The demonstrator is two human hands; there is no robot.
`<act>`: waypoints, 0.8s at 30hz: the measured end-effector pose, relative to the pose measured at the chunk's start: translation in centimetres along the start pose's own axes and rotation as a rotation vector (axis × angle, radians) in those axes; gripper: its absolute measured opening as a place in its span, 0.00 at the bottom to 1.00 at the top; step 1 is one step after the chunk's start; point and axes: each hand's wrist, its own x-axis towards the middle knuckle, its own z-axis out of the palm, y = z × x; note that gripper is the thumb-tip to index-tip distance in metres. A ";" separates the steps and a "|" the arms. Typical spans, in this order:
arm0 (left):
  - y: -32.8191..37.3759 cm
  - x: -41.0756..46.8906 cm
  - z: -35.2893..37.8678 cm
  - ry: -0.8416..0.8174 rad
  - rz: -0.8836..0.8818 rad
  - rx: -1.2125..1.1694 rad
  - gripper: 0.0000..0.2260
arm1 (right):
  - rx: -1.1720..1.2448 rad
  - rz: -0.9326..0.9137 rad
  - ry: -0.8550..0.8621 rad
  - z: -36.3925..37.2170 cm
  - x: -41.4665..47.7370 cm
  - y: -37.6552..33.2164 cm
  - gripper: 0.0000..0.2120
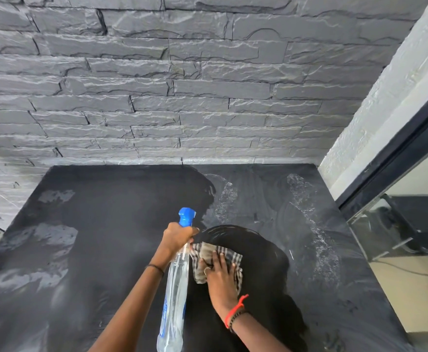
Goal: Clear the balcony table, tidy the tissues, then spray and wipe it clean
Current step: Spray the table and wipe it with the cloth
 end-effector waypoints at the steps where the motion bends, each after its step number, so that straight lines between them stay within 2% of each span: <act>1: -0.1 0.1 -0.1 0.008 0.000 0.007 0.10 | 0.013 0.014 0.002 -0.3 1.4 -0.4 0.20; 5: 0.2 -0.1 0.0 0.026 -0.033 -0.022 0.08 | 0.037 -0.012 -0.043 -2.5 5.9 0.5 0.12; 9: 0.6 -0.2 0.4 0.017 -0.056 -0.048 0.10 | 0.044 0.062 -0.027 -3.3 7.4 5.1 0.21; 15: 1.5 0.3 2.0 0.013 -0.060 -0.011 0.09 | 0.101 0.171 0.008 -3.4 4.5 7.6 0.23; 24: 4.1 1.1 4.8 -0.041 -0.043 0.046 0.07 | 0.122 0.201 -0.026 -3.4 3.3 7.0 0.25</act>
